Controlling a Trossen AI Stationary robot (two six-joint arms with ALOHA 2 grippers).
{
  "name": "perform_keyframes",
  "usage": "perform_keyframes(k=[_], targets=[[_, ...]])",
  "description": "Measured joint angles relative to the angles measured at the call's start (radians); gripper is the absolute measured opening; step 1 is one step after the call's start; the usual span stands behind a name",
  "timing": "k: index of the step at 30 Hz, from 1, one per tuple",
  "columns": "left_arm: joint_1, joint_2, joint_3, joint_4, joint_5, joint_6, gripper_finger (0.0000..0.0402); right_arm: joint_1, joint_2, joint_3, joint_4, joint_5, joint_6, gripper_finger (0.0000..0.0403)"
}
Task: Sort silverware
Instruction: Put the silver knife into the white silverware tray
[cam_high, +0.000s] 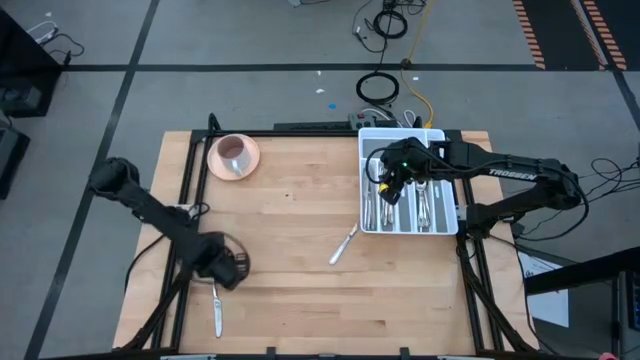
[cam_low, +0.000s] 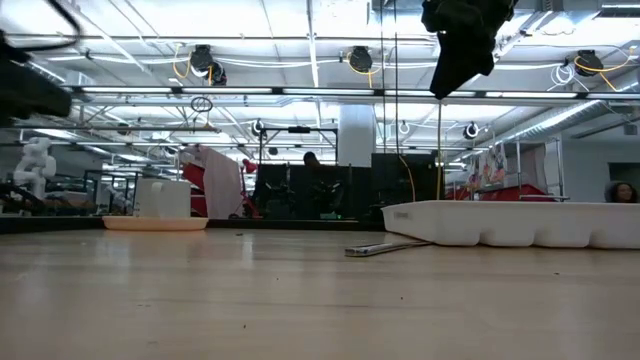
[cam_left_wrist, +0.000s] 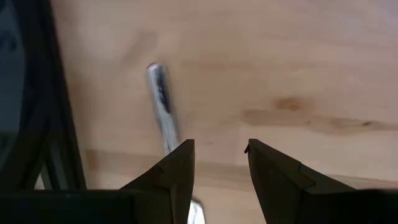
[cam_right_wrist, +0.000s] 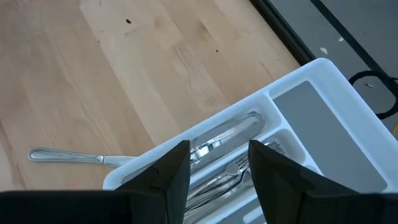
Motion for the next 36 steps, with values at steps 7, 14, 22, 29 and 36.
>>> perform_keyframes(k=[7,14,22,29,36], targets=[[-0.143,0.0,0.0,0.024,-0.096,-0.121,0.0155,0.0,0.0,0.0,0.0,0.0,0.0,0.0153],[-0.164,0.002,0.0,0.107,-0.344,-0.02,0.0155,0.0,0.0,0.0,0.0,0.0,0.051,0.0153],[-0.197,0.001,0.002,0.222,-0.236,0.96,0.0155,-0.002,0.0,0.0,0.011,0.0,0.049,0.0153],[-0.218,0.002,0.0,0.104,-0.105,1.577,0.0155,-0.002,0.0,0.0,0.018,0.0,0.103,0.0153],[-0.274,0.002,0.0,0.104,-0.098,1.932,0.0155,-0.002,0.0,0.0,0.019,0.0,0.162,0.0153]])
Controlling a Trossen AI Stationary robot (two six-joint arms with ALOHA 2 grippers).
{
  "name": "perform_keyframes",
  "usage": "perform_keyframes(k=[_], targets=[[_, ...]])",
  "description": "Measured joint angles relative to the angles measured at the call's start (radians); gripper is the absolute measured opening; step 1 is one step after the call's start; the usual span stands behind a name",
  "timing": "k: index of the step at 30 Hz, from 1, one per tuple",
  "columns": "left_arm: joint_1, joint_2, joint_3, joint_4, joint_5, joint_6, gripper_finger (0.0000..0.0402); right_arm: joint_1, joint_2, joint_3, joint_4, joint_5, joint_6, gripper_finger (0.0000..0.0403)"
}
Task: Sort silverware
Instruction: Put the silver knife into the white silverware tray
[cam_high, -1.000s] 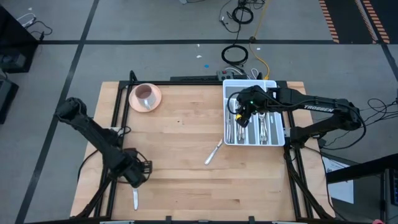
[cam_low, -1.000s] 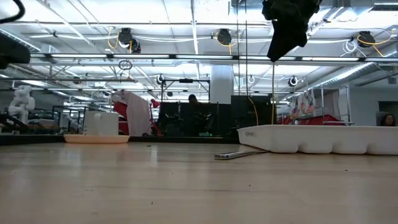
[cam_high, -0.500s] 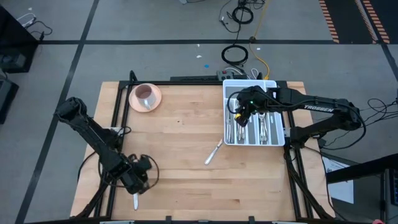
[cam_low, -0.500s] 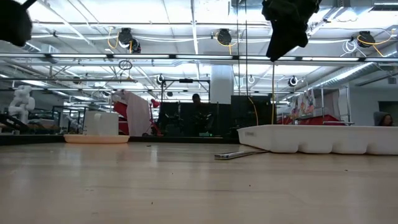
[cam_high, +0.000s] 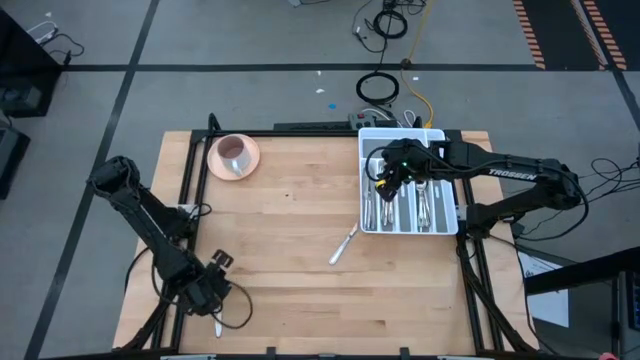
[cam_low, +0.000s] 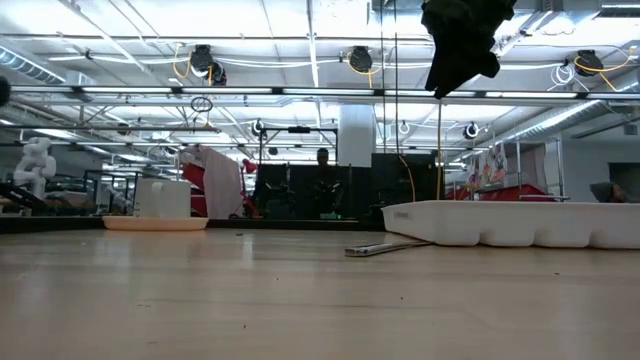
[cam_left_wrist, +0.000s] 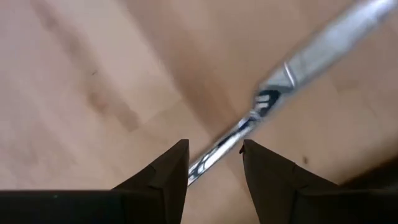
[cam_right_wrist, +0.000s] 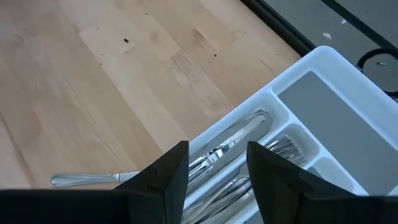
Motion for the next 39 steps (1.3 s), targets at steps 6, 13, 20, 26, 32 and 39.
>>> perform_keyframes(k=[6,13,20,26,32,39], targets=[[-0.065,0.0,-0.03,0.051,0.017,0.13,0.0155,0.0,0.0,0.0,0.0,0.0,0.024,0.0153],[-0.106,0.0,-0.106,0.199,0.004,0.13,0.0155,0.0,0.0,0.0,0.001,0.0,0.04,0.0153],[-0.109,0.001,-0.184,0.296,0.025,0.142,0.0155,0.0,0.0,0.0,0.001,0.0,0.05,0.0153],[-0.108,-0.002,-0.238,0.384,0.003,0.295,0.0152,0.0,0.0,0.0,0.001,-0.001,0.049,0.0153],[-0.124,-0.002,-0.291,0.446,-0.024,0.351,0.0063,0.0,0.0,0.0,-0.002,-0.001,0.046,0.0153],[-0.1,0.014,-0.291,0.478,-0.058,0.369,0.0028,0.0,0.0,0.0,-0.003,-0.005,0.029,0.0153]])
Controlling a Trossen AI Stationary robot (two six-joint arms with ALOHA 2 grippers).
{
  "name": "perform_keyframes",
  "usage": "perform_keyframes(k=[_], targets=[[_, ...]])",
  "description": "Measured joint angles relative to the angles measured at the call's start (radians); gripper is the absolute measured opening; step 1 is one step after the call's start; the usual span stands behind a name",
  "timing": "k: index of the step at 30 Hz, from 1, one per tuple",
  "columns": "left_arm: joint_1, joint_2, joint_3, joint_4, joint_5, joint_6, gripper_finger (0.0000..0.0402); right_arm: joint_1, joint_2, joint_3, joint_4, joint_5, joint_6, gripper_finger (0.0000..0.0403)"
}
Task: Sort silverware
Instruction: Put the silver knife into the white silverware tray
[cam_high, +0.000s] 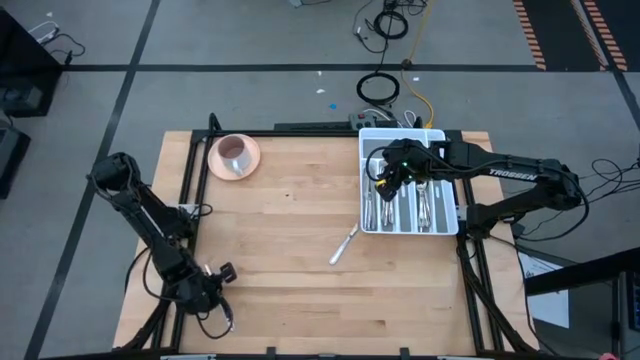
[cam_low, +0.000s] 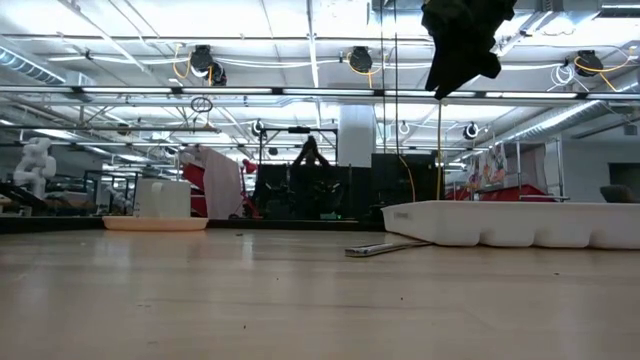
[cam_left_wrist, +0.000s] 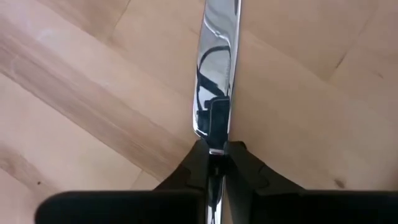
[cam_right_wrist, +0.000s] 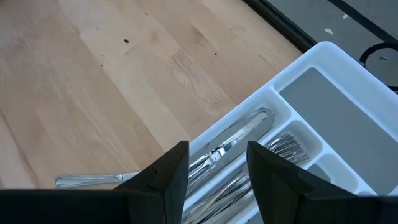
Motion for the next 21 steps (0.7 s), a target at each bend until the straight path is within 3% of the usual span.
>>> perform_keyframes(k=[6,10,16,21], targets=[[0.112,0.007,0.028,-0.015,0.054,-0.018,0.0027,0.0,0.0,0.0,0.0,0.0,-0.031,0.0153],[0.213,0.022,0.052,0.007,-0.164,-0.025,0.0,0.0,0.0,0.0,0.0,0.0,-0.049,0.0153],[0.427,0.023,0.082,0.037,-0.25,0.002,0.0001,0.0,0.0,0.0,0.002,0.005,-0.096,0.0153],[0.643,0.037,0.087,0.246,-0.274,0.124,0.0001,-0.001,0.0,0.0,0.008,0.006,-0.136,0.0153]])
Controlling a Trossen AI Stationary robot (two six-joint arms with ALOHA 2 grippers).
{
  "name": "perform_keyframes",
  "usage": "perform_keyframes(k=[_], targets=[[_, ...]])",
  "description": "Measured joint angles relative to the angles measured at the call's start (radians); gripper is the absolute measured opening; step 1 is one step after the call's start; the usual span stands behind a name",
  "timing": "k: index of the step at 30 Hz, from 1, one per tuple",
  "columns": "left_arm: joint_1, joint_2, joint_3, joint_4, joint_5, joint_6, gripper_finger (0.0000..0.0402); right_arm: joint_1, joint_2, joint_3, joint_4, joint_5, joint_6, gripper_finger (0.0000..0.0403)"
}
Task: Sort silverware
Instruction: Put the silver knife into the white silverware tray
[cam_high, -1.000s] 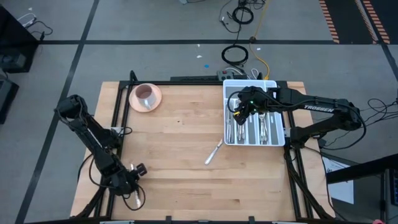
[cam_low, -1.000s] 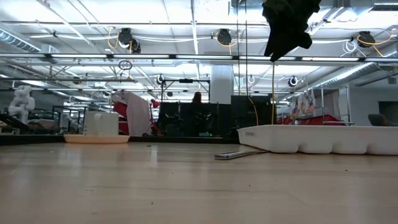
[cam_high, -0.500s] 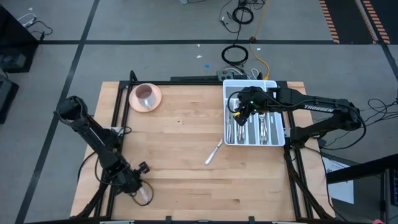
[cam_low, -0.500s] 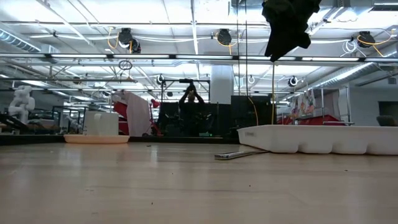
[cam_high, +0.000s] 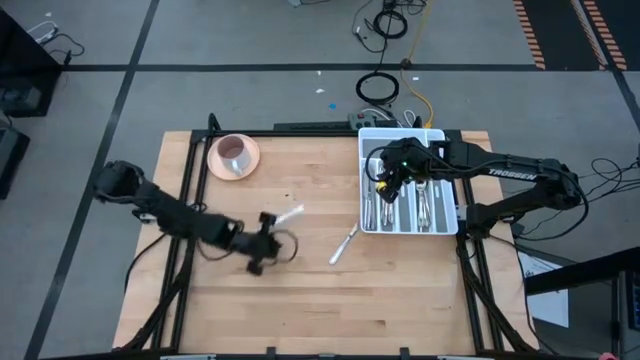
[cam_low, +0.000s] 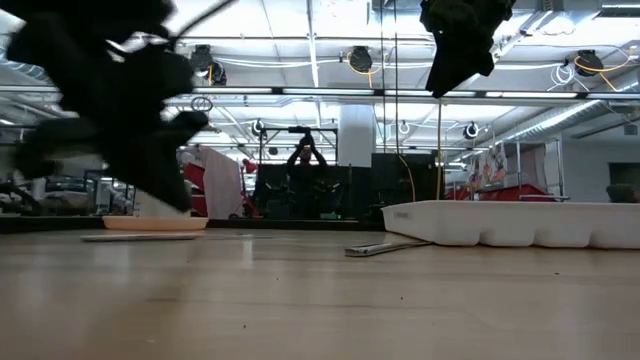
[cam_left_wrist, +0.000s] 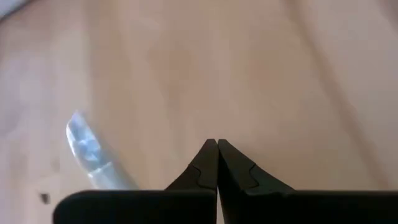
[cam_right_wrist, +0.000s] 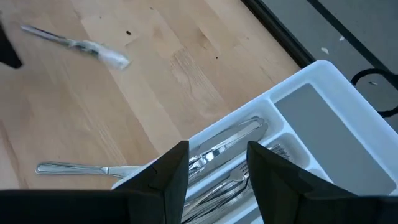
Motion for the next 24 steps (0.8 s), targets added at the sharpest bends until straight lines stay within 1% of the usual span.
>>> perform_keyframes(k=[4,6,7,9,11,13,15,17,19,20,22,24], targets=[[0.156,0.039,0.04,0.104,0.002,0.011,0.0001,0.0,0.0,0.0,0.001,0.0,-0.01,0.0153],[0.21,0.046,0.081,0.115,-0.005,-0.008,0.0001,-0.004,0.009,0.0,0.018,-0.001,-0.024,0.0153],[0.227,0.045,0.109,0.107,-0.01,-0.039,0.0001,-0.007,0.018,0.0,0.039,-0.005,-0.046,0.0153],[0.246,0.028,0.185,0.056,-0.038,-0.159,0.0001,-0.012,0.053,0.0,0.086,-0.038,-0.106,0.0153],[0.252,-0.015,0.276,-0.068,-0.078,-0.306,0.0001,-0.013,0.103,0.0,0.152,-0.086,-0.179,0.0153],[0.253,-0.064,0.377,-0.219,-0.11,-0.444,0.0001,-0.014,0.164,0.0,0.209,-0.112,-0.24,0.0153],[0.25,-0.123,0.481,-0.444,-0.147,-0.618,0.0001,-0.022,0.223,0.0,0.289,-0.117,-0.253,0.0153],[0.25,-0.179,0.569,-0.655,-0.166,-0.803,0.0001,-0.032,0.291,0.01,0.359,-0.138,-0.214,0.0153],[0.244,-0.234,0.629,-0.857,-0.177,-0.951,0.0001,-0.034,0.372,0.042,0.438,-0.155,-0.142,0.0153],[0.236,-0.262,0.65,-0.925,-0.189,-1.01,0.0001,-0.028,0.418,0.064,0.461,-0.161,-0.122,0.0153],[0.218,-0.314,0.675,-1.026,-0.208,-1.094,0.0001,-0.005,0.512,0.125,0.487,-0.171,-0.116,0.0153],[0.2,-0.361,0.686,-1.096,-0.211,-1.147,0.0001,0.02,0.608,0.207,0.505,-0.155,-0.137,0.0153]])
